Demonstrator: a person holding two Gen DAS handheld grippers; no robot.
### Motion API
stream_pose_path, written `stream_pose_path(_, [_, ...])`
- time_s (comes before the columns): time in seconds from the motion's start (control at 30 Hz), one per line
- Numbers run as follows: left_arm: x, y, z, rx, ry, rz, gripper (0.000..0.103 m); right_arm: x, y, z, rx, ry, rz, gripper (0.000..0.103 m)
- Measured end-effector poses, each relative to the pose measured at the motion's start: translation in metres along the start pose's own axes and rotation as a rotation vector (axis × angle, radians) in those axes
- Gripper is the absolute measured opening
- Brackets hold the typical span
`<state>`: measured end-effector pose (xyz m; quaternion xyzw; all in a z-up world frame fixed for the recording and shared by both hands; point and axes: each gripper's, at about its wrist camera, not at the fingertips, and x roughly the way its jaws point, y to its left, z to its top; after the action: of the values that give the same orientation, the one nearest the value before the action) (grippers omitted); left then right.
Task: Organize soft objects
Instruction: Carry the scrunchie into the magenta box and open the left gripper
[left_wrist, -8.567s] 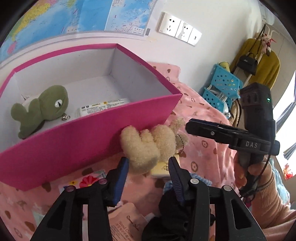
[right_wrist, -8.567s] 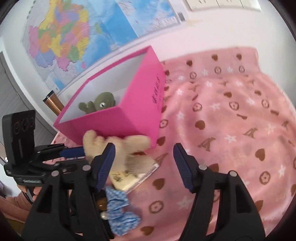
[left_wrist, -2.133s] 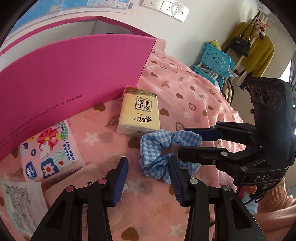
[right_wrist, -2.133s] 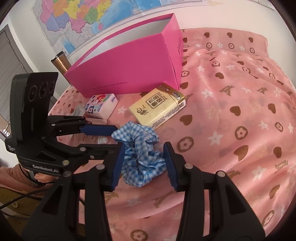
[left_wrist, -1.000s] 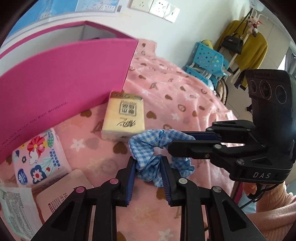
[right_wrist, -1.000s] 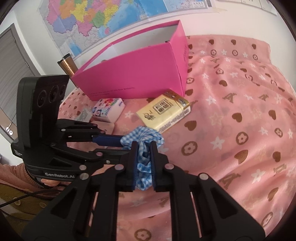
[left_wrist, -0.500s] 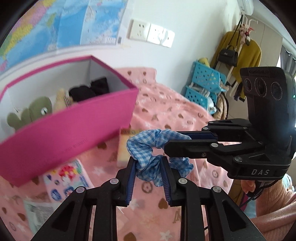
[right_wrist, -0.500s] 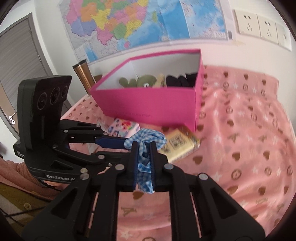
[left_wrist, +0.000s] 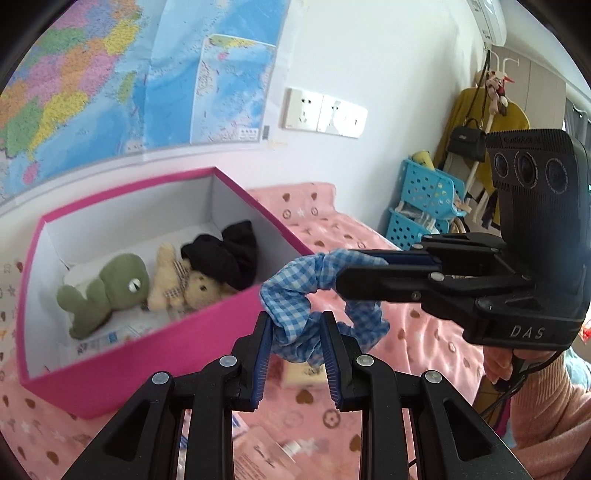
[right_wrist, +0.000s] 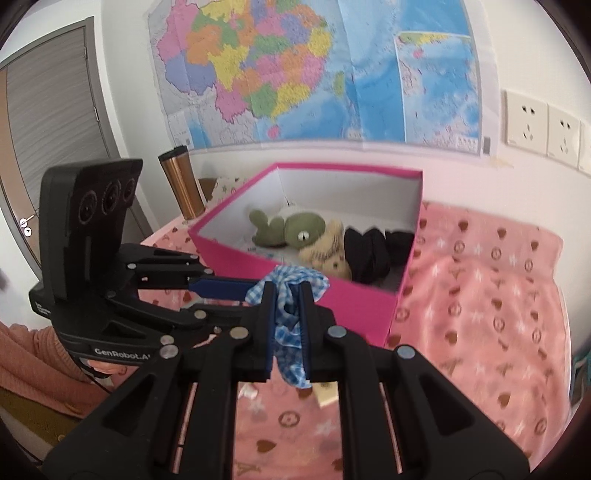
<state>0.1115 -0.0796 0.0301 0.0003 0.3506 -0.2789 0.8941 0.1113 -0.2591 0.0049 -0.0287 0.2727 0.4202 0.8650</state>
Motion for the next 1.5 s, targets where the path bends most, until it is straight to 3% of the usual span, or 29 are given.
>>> stream_pose_path(0.4, [0.003, 0.018, 0.034, -0.016, -0.045, 0.047, 0.026, 0.023, -0.012, 0.039, -0.051, -0.011, -0.014, 0.013])
stream_pose_path(0.73, [0.028, 0.042, 0.060, -0.092, -0.022, 0.080, 0.026, 0.052, -0.038, 0.068, -0.046, -0.003, -0.040, 0.013])
stream_pose_path(1.0, [0.060, 0.053, 0.057, -0.111, 0.054, 0.114, 0.026, 0.082, -0.062, 0.062, -0.005, 0.083, -0.071, 0.013])
stream_pose_path(1.1, [0.070, 0.058, 0.051, -0.120, 0.087, 0.125, 0.032, 0.090, -0.068, 0.054, 0.012, 0.121, -0.096, 0.015])
stream_pose_path(1.13, [0.071, 0.059, 0.049, -0.123, 0.092, 0.136, 0.038, 0.091, -0.070, 0.052, 0.018, 0.130, -0.111, 0.022])
stream_pose_path(1.17, [0.071, 0.060, 0.047, -0.122, 0.092, 0.146, 0.042, 0.092, -0.072, 0.050, 0.028, 0.140, -0.121, 0.030])
stream_pose_path(1.33, [0.062, 0.060, 0.040, -0.115, 0.077, 0.165, 0.044, 0.086, -0.072, 0.046, 0.038, 0.136, -0.169, 0.031])
stream_pose_path(1.5, [0.044, 0.059, 0.032, -0.107, 0.041, 0.195, 0.044, 0.074, -0.064, 0.041, 0.031, 0.117, -0.162, 0.031])
